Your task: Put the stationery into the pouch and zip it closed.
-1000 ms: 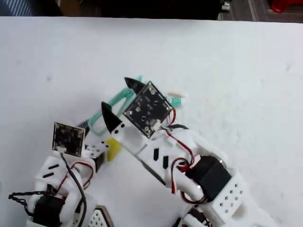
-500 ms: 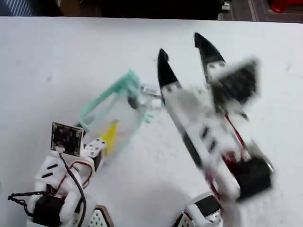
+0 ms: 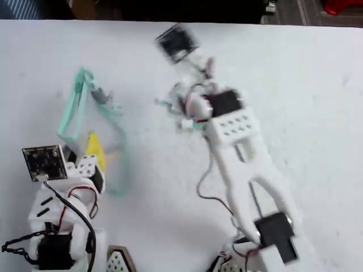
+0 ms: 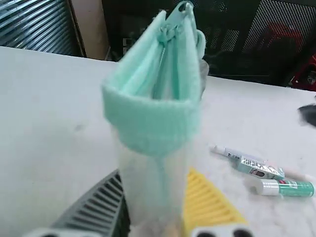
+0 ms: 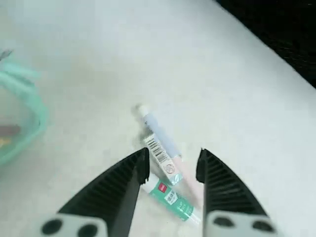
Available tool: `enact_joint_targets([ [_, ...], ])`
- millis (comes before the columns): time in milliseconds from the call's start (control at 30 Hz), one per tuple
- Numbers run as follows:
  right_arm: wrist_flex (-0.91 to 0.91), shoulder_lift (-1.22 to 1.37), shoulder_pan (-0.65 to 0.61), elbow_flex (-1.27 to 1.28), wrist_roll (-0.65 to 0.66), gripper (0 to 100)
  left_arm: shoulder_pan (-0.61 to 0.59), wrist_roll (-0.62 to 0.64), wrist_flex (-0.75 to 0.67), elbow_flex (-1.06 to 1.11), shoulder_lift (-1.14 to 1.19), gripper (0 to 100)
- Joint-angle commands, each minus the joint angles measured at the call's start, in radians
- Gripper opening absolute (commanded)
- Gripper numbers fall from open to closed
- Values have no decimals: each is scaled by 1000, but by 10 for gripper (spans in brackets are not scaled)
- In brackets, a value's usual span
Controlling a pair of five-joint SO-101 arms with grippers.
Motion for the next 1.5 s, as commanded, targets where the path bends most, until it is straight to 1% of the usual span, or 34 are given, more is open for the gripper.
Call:
enact_joint_targets([
  [0, -1, 117, -42, -92, 84, 188, -13, 11, -43, -12, -13, 79],
  [367, 7, 601, -39, -454, 78, 187, -13, 11, -43, -12, -13, 79],
  [533, 50, 766, -44, -605, 80, 187, -13, 11, -43, -12, -13, 79],
  [700, 70, 906, -13, -769, 80, 187, -13, 11, -43, -12, -13, 80],
  [800, 137, 980, -5, -868, 83, 182, 2, 11, -41, -12, -13, 80],
  [833, 163, 1003, -4, -904, 87, 163, 15, 11, -40, -12, -13, 80],
  [967, 243, 1102, 1, -1030, 198, 6, 71, 9, -35, -12, -13, 80],
  [1033, 283, 1152, 2, -1077, 253, 36, 90, 6, -35, -12, -13, 80],
  [1100, 321, 1191, 2, -1126, 287, 16, 111, -34, -34, -12, -13, 80],
  [1167, 358, 1216, 4, -1183, 293, 19, 142, -69, -34, -15, -13, 80],
  [1300, 453, 1222, 4, -1335, 292, 16, 189, -71, 9, -46, -13, 80],
  [1467, 595, 1222, 4, -1599, 292, 16, 243, -72, 44, -75, -13, 80],
])
